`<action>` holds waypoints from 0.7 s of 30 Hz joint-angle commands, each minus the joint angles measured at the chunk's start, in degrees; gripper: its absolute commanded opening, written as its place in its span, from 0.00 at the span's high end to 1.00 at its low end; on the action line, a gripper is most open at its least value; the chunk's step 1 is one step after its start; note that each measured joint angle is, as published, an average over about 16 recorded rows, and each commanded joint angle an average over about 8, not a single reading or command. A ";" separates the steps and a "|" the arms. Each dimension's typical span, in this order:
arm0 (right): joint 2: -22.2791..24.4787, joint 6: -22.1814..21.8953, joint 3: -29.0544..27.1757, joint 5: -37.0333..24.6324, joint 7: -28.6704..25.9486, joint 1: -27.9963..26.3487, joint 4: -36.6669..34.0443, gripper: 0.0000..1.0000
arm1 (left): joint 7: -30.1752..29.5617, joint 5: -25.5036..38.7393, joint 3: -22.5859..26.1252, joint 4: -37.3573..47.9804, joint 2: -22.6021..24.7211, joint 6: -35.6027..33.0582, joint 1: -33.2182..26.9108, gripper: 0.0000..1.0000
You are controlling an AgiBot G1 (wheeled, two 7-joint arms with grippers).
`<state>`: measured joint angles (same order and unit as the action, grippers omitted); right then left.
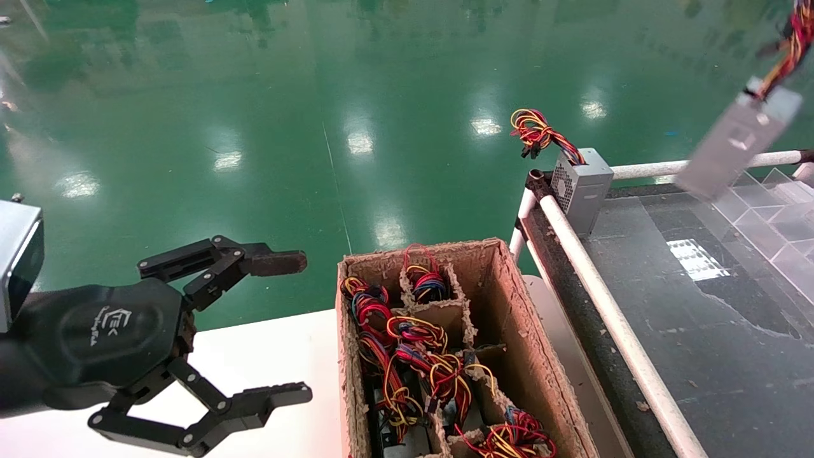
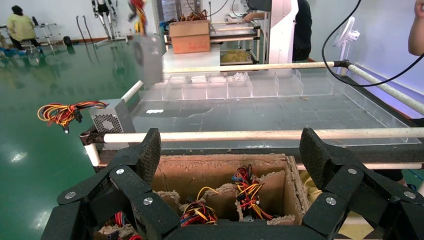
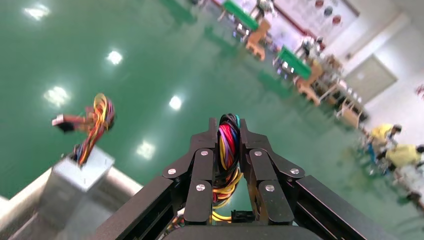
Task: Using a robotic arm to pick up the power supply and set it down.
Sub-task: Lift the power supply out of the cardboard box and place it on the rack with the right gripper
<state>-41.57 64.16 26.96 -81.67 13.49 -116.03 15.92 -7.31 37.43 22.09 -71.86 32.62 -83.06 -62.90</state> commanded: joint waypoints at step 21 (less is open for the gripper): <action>-8.60 -5.53 0.57 -0.42 6.43 5.16 -8.00 1.00 | 0.00 0.00 0.01 0.00 0.00 0.00 0.00 0.00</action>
<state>-50.09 58.68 27.56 -82.15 19.83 -110.99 7.80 -7.31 37.42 22.10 -71.86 32.61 -83.06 -62.91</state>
